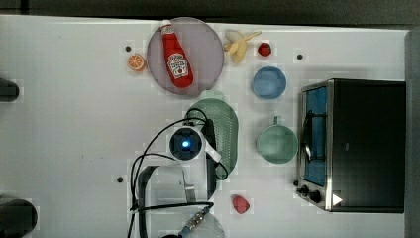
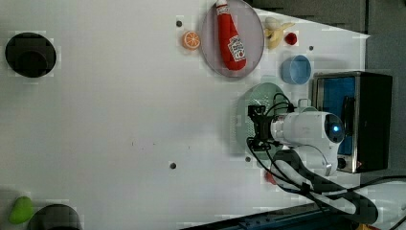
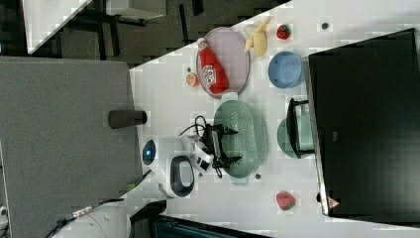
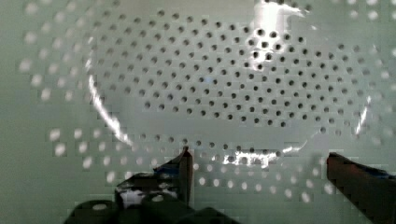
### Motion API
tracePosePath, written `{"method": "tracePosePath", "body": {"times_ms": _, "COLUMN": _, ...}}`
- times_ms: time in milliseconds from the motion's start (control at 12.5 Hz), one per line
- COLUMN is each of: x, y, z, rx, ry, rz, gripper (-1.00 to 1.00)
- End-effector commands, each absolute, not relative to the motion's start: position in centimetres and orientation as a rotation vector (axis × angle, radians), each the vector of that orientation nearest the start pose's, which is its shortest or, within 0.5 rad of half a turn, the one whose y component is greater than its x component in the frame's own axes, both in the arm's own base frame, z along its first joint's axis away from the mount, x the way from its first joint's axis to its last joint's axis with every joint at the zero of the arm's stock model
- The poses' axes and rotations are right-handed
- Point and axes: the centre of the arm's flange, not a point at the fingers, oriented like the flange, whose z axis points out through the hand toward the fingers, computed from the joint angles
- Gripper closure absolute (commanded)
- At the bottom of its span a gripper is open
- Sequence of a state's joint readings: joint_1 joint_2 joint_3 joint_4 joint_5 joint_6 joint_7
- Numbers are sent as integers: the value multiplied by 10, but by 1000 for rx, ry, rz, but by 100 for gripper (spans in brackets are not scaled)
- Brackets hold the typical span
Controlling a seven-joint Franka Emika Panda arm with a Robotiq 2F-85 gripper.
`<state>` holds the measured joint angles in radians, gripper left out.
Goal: Drag strainer right to left.
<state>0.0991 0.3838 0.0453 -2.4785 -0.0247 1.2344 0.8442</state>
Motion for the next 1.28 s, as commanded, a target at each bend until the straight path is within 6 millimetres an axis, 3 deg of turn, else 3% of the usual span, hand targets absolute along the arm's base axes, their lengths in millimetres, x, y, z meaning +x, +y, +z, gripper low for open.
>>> {"method": "tracePosePath", "body": {"times_ms": 80, "x": 451, "y": 138, "z": 143, "rx": -2267, "ry": 2218, "rz": 83, "gripper": -100}}
{"method": "tracePosePath", "body": {"times_ms": 1280, "x": 464, "y": 293, "z": 143, "rx": -2260, "ry": 2162, "rz": 170, "gripper": -100}}
